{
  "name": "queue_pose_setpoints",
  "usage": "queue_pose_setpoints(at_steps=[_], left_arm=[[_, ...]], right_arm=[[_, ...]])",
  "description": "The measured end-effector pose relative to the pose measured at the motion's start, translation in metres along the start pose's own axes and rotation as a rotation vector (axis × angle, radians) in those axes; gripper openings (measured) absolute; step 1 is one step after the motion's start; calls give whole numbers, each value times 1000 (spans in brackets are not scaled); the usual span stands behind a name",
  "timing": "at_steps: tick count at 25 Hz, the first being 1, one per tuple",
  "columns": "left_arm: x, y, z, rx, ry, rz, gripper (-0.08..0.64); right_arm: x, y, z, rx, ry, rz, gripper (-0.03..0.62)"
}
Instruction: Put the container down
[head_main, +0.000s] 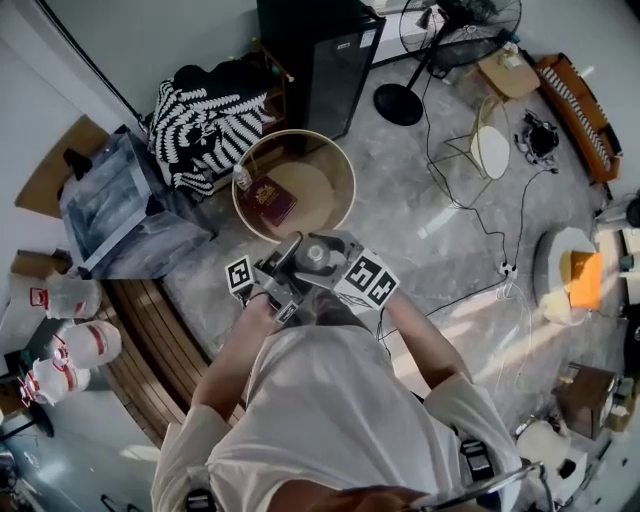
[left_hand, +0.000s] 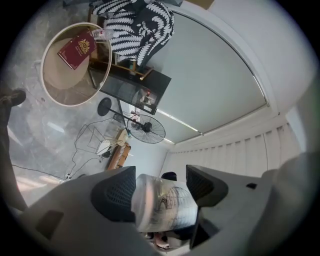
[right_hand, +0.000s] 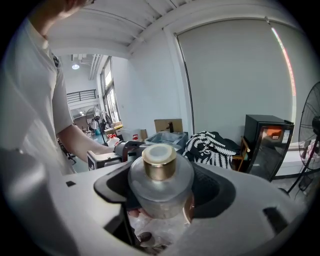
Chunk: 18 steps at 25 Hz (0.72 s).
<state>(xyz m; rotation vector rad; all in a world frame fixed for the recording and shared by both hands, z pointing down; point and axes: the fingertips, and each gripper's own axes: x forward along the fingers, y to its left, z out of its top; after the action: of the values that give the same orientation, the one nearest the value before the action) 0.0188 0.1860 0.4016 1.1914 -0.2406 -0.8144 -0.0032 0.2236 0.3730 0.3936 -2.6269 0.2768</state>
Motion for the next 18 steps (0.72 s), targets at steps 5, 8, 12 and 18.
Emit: queue_pose_setpoints(at_steps=[5,8,12,18], left_arm=[[37,6,27,7,-22,4,307],[59,9,42,13,-34,2,307],[86,16,61,13,-65,8,307],[117,27,84,32,-95,22,307]], right_arm=[[2,-46,-2,-3,15,34,339],[1,-72,-2,-8,18,56,339],[0,-106,-4,-8,26,90,339],[1,-147,-12,-6,28,121,339]])
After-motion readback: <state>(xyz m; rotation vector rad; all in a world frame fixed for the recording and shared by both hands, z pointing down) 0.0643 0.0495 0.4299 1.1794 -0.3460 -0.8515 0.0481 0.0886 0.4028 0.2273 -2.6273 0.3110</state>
